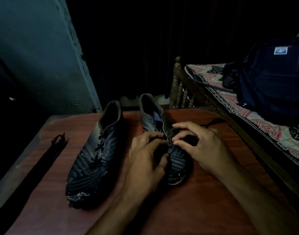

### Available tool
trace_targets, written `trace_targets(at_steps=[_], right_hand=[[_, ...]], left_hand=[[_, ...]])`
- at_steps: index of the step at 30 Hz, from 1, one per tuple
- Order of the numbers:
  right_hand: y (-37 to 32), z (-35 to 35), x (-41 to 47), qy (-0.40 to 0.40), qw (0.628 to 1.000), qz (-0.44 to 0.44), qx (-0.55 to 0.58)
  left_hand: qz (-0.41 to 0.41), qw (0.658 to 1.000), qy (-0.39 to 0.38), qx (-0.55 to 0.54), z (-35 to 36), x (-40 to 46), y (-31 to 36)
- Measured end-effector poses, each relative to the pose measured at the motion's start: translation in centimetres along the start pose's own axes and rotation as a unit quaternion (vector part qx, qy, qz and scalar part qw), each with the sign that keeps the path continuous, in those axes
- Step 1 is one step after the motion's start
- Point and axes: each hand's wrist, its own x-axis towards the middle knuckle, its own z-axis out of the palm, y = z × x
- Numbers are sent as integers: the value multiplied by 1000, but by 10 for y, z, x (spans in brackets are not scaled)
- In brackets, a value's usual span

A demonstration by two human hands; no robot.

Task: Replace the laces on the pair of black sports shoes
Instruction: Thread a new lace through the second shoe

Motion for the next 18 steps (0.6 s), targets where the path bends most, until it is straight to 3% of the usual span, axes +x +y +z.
trace_targets(at_steps=[9,18], right_hand=[[-2,-2,2,-38,994,-46,-89],[-4,-6,1,-26,999,37,31]], left_hand=[[-1,1000,-16,8,0,1,4],[12,999,-27,18,0,0,4]])
